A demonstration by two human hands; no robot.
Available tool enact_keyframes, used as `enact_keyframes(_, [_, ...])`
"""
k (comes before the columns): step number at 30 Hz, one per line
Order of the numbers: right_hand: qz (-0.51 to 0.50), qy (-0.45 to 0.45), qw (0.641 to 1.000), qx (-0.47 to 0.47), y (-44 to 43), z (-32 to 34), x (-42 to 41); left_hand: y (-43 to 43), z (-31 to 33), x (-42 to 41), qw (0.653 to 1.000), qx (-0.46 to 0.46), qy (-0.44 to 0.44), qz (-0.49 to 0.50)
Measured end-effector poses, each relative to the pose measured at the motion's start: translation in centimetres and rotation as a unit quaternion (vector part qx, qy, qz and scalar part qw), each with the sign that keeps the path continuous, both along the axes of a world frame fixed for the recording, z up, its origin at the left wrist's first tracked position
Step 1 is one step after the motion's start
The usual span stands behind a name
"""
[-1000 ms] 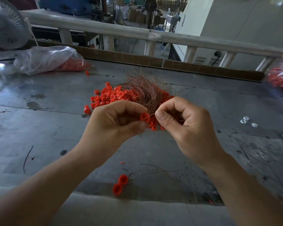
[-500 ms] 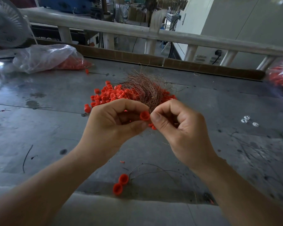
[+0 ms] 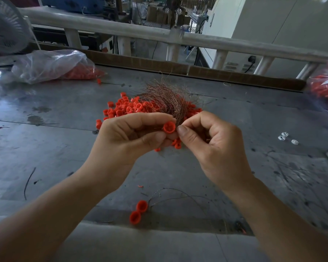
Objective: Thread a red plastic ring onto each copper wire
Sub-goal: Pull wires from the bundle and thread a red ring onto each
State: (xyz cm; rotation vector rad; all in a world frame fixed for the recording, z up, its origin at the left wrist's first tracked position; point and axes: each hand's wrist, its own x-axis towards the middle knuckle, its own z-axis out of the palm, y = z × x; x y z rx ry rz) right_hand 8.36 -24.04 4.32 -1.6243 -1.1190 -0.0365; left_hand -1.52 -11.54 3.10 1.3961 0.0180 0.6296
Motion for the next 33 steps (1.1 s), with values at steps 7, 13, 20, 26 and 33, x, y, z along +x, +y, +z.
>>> enact_keyframes(7, [0.006, 0.002, 1.000, -0.003, -0.01, 0.18, -0.08, -0.06, 0.29, -0.04, 1.000, -0.015, 0.012, 0.001])
enact_keyframes(13, [0.028, 0.013, 0.999, -0.021, -0.17, 0.54, -0.07, -0.09, 0.45, -0.06, 0.998, -0.060, 0.011, -0.008])
enact_keyframes(20, [0.061, 0.073, 0.995, -0.028, -0.17, 0.54, 0.19, 0.12, 0.51, -0.04, 0.997, -0.067, 0.013, -0.032])
enact_keyframes(26, [0.087, 0.121, 0.988, -0.036, -0.14, 0.62, 0.09, 0.15, 0.44, -0.10, 0.995, -0.072, 0.001, -0.073])
enact_keyframes(33, [0.121, 0.136, 0.980, -0.081, -0.12, 0.68, 0.21, 0.08, 0.24, 0.00, 0.988, -0.118, 0.017, -0.094])
